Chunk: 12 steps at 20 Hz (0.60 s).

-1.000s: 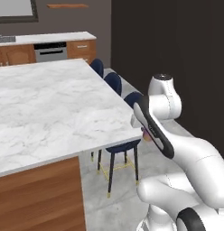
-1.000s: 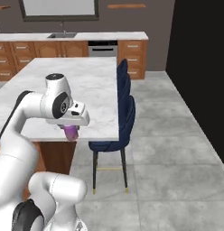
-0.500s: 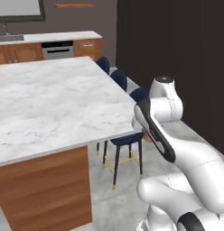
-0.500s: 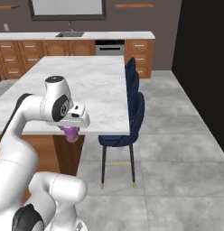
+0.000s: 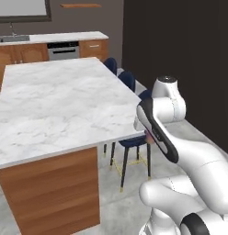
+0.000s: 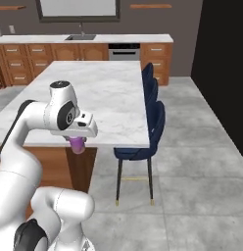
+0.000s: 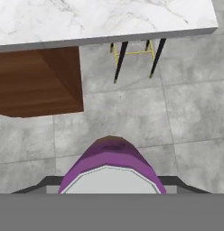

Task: Four empty soda cans are scattered around the kitchen. Gather all the cans and cluster them next to the stove for recycling.

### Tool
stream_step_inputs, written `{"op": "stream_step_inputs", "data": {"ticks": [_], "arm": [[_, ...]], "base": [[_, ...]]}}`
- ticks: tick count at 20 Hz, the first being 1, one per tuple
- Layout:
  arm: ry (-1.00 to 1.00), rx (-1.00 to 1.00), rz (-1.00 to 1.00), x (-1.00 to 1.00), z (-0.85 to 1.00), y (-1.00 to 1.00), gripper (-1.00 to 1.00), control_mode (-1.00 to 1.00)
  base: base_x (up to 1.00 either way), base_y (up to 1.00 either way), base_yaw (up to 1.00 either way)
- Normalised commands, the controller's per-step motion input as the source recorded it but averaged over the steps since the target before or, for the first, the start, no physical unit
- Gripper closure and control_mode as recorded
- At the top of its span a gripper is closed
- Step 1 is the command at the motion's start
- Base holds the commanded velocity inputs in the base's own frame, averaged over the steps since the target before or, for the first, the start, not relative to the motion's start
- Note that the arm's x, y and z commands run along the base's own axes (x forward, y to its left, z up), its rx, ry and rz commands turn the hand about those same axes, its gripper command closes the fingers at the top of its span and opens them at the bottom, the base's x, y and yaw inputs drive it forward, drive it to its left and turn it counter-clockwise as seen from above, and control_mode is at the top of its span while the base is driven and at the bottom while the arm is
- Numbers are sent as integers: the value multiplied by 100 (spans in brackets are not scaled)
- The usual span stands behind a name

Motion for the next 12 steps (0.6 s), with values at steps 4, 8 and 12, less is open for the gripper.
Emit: {"op": "stream_step_inputs", "data": {"ticks": [4, 8, 12], "arm": [[0, 0, 0, 0, 0, 0, 100, 100], [0, 0, 0, 0, 0, 0, 100, 100], [0, 0, 0, 0, 0, 0, 100, 100]], "base": [[19, 56, 0], [2, 61, 0], [0, 71, 0]]}}
